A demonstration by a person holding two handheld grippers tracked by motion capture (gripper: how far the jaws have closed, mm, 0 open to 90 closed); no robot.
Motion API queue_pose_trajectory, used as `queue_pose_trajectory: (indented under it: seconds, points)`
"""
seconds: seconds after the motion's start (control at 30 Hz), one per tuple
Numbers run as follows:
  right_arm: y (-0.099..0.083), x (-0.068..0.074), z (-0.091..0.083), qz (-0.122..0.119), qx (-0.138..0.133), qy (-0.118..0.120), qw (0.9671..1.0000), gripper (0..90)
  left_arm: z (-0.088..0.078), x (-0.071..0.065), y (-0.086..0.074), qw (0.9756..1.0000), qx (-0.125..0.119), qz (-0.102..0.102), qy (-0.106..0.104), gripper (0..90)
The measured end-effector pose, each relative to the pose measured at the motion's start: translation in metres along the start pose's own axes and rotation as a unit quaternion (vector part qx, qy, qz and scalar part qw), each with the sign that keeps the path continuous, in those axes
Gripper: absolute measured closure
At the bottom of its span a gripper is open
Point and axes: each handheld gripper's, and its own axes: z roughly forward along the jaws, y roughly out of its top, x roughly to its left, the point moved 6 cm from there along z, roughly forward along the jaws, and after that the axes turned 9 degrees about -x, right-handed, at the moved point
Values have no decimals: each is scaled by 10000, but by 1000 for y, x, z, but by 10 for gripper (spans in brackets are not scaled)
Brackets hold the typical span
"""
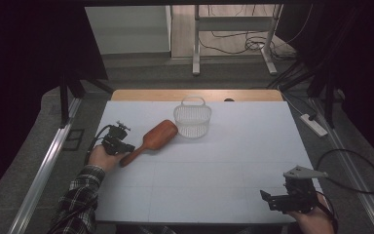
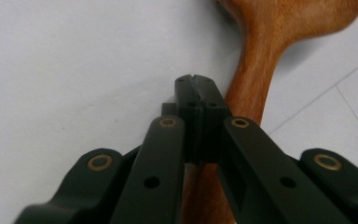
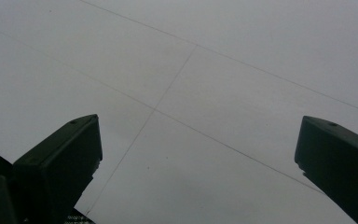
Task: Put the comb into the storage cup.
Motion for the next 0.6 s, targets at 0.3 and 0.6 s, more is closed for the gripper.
queue_pose_trajectory:
  seconds: [0.3,0.6]
  points:
    - [0,1,0,-26,1,12,10000,8,1,-15,-5,9998,138,105,12,892]
    - [0,1,1,-53,10,15,10000,9,-4,-14,-6,9999,72,38,81,891]
